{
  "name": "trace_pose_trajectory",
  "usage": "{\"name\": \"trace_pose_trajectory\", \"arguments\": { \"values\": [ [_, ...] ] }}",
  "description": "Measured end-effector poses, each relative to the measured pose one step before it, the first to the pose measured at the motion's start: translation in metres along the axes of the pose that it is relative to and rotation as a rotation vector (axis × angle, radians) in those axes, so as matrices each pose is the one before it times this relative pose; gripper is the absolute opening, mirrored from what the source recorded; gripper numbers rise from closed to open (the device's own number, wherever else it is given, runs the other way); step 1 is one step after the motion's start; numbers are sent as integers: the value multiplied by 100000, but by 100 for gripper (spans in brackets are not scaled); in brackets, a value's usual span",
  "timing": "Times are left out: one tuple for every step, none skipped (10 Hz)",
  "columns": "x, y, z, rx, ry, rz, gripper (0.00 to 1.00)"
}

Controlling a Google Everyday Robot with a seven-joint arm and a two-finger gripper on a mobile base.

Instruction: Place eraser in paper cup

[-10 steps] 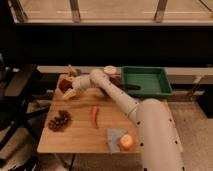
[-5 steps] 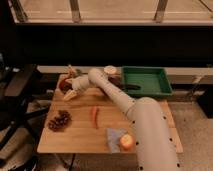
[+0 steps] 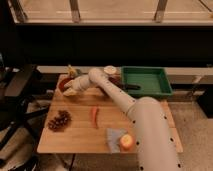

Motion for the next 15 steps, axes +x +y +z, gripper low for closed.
{"name": "trace_pose_trajectory", "arguments": {
  "values": [
    [-208,-43,-145,288,-179,-293,17],
    [-344,-40,-93,209,-226,-592,8],
    [-262,-69,-179,397,-224,-693,2],
    [-359,-193,-376,946,-609,-961,0],
    [-529,-337,-564,1406,-956,-602,0],
    [-327,-243,-446,1214,-696,-411,0],
    [-582,-517,-1033,3329,-1489,-566,0],
    [-354,-482,-1028,3542,-1529,-98,0],
    [-157,-366,-946,3094,-1310,129,0],
    [-59,-500,-1328,4021,-1624,605,0],
    [27,-621,-1688,4917,-1669,1245,0],
    [36,-373,-969,2939,-1016,975,0],
    [232,-500,-1383,4041,-1392,2073,0],
    [360,-426,-1093,3208,-711,2105,0],
    [362,-358,-926,2495,-81,1753,0]
  ]
}}
